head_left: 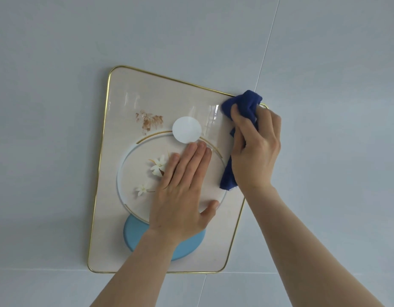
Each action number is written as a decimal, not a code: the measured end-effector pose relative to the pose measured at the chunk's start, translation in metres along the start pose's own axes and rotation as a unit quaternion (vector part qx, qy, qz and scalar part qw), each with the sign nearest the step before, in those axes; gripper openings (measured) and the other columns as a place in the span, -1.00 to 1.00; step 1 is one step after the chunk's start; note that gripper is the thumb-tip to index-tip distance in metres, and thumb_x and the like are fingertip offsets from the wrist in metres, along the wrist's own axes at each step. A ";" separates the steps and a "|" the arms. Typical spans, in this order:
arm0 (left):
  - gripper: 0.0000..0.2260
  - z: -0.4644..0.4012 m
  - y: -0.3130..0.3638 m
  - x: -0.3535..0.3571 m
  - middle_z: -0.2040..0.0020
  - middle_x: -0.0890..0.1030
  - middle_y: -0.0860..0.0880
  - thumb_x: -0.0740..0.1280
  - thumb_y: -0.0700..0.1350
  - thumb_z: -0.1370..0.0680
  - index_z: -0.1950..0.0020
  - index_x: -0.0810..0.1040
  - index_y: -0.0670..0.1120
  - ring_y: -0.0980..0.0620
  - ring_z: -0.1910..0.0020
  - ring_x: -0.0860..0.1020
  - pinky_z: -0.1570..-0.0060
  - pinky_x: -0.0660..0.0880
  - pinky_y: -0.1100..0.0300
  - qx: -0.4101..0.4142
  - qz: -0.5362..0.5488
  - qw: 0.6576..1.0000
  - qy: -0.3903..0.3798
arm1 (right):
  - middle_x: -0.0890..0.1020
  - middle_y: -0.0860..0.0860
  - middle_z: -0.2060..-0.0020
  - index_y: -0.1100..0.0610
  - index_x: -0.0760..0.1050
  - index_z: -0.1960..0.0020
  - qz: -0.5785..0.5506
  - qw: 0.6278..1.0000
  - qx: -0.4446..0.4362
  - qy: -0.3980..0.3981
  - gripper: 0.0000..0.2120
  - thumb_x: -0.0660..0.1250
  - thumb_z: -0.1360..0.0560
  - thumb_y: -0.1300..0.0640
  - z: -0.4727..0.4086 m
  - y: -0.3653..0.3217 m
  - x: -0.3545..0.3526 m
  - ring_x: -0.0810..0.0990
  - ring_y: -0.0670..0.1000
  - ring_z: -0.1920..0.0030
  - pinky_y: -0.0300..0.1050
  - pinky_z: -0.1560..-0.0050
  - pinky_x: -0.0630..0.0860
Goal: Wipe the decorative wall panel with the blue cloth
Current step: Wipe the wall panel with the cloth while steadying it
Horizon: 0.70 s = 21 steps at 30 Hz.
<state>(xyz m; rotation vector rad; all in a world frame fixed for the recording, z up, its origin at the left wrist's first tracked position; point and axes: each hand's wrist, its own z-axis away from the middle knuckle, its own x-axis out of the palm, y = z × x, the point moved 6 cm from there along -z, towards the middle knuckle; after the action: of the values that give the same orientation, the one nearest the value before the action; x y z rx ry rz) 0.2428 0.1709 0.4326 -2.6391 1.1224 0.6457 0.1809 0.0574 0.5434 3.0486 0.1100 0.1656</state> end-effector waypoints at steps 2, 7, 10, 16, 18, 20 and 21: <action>-0.09 0.001 0.000 0.000 -0.71 -0.03 -0.06 0.30 0.25 -0.51 -0.68 -0.03 -0.13 -0.02 -0.69 -0.09 -0.66 -0.03 -0.10 0.000 -0.002 1.000 0.001 | 0.67 0.23 -0.09 0.22 0.69 -0.18 0.004 1.000 -0.019 -0.008 -0.66 0.30 -0.54 0.49 0.014 0.001 -0.001 0.51 0.22 -0.18 0.11 -0.13 0.56; -0.07 0.000 0.000 -0.001 -0.71 -0.04 -0.06 0.32 0.25 -0.49 -0.68 -0.04 -0.13 -0.02 -0.69 -0.10 -0.66 -0.05 -0.09 -0.003 -0.016 1.000 0.002 | 0.67 0.24 -0.08 0.21 0.69 -0.19 0.024 0.998 -0.036 -0.039 -0.67 0.33 -0.54 0.48 0.037 0.003 -0.004 0.56 0.27 -0.19 0.18 -0.11 0.56; -0.06 0.001 0.000 -0.001 -0.71 -0.03 -0.06 0.33 0.25 -0.48 -0.68 -0.04 -0.13 -0.02 -0.69 -0.09 -0.66 -0.03 -0.09 -0.004 -0.016 1.000 0.003 | 0.67 0.24 -0.04 0.23 0.69 -0.19 0.016 0.997 -0.045 -0.062 -0.66 0.32 -0.52 0.48 0.059 0.002 -0.010 0.56 0.27 -0.16 0.20 -0.06 0.57; -0.08 0.002 0.002 -0.003 -0.71 -0.03 -0.07 0.31 0.25 -0.52 -0.68 -0.07 -0.14 -0.03 -0.69 -0.10 -0.65 0.02 -0.11 -0.004 -0.022 1.000 -0.004 | 0.68 0.22 0.00 0.23 0.71 -0.13 0.016 0.995 -0.040 -0.087 -0.68 0.34 -0.48 0.47 0.078 0.000 -0.020 0.53 0.20 -0.14 0.12 -0.01 0.61; -0.07 0.002 0.003 -0.005 -0.71 -0.03 -0.08 0.32 0.25 -0.52 -0.68 -0.07 -0.14 -0.04 -0.69 -0.10 -0.65 0.04 -0.11 -0.006 -0.025 1.000 -0.007 | 0.68 0.19 0.04 0.24 0.72 -0.06 0.025 0.995 -0.039 -0.091 -0.70 0.38 -0.43 0.49 0.078 -0.001 -0.023 0.53 0.18 -0.08 0.04 0.05 0.60; -0.06 0.001 0.004 -0.008 -0.71 -0.04 -0.08 0.33 0.25 -0.51 -0.68 -0.08 -0.14 -0.05 -0.69 -0.10 -0.65 0.05 -0.11 -0.009 -0.026 1.000 -0.011 | 0.65 0.14 0.12 0.23 0.72 0.02 0.035 0.992 -0.038 -0.112 -0.71 0.44 -0.36 0.51 0.083 -0.002 -0.029 0.51 0.14 0.03 -0.06 0.17 0.53; -0.05 0.001 0.005 -0.010 -0.71 -0.04 -0.08 0.34 0.25 -0.51 -0.68 -0.08 -0.14 -0.05 -0.69 -0.10 -0.64 0.06 -0.11 -0.011 -0.023 1.000 -0.013 | 0.63 0.11 0.16 0.22 0.71 0.05 0.038 0.990 -0.036 -0.132 -0.70 0.47 -0.32 0.52 0.088 -0.003 -0.033 0.49 0.12 0.08 -0.11 0.21 0.47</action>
<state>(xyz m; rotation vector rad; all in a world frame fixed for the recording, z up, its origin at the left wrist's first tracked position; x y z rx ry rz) 0.2324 0.1744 0.4364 -2.6579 1.0503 0.6856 0.1580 0.0512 0.4524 2.9693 -0.0288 -0.2250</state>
